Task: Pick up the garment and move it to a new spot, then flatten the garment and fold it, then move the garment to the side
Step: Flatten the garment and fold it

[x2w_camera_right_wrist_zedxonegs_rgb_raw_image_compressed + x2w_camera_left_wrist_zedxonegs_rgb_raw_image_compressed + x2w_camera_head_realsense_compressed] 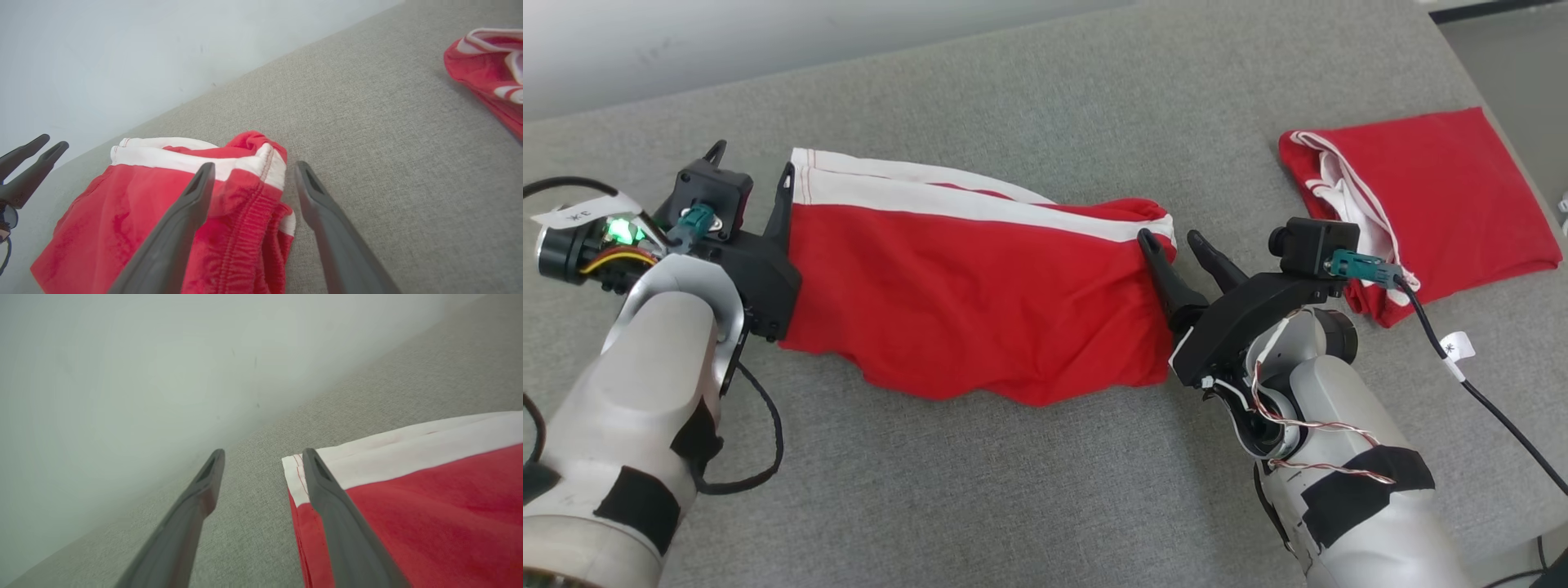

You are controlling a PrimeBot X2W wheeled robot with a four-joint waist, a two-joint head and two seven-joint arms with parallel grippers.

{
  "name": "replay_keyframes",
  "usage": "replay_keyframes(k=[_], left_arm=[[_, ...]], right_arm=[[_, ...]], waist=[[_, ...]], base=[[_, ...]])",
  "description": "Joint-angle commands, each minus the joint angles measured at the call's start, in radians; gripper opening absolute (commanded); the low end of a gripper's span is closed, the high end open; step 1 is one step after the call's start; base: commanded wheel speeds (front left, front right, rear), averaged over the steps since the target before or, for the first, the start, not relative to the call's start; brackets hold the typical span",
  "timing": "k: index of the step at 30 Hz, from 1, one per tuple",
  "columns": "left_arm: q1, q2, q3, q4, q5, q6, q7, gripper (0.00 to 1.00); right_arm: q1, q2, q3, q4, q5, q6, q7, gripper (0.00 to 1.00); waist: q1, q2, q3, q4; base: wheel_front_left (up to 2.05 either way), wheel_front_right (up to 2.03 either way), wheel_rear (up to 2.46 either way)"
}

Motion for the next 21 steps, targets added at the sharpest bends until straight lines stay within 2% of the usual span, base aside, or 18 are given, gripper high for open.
replay_keyframes(k=[1,10,15,21], left_arm=[[0.017,-0.002,0.008,0.007,-0.019,-0.001,-0.008,1.00],[0.145,-0.018,0.048,-0.010,-0.078,0.002,-0.016,1.00],[0.285,-0.021,0.131,-0.207,-0.115,0.036,-0.016,1.00],[0.516,-0.043,0.179,-0.505,-0.092,0.034,-0.016,1.00]], right_arm=[[0.021,0.001,-0.004,-0.009,-0.020,0.000,0.004,1.00],[0.154,0.001,-0.118,-0.151,-0.157,0.000,0.034,1.00],[0.269,0.001,-0.197,-0.267,-0.233,0.000,0.032,1.00],[0.384,0.001,-0.287,-0.314,-0.184,0.000,0.085,1.00]], waist=[[0.0000,-0.0002,-0.019,0.008],[0.0000,-0.0002,-0.115,0.021],[0.0000,-0.0002,-0.176,0.045],[0.0000,-0.0002,-0.230,0.090]], base=[[0.00,0.00,0.00],[0.00,0.00,0.00],[0.00,0.00,0.00],[0.00,0.00,0.00]])
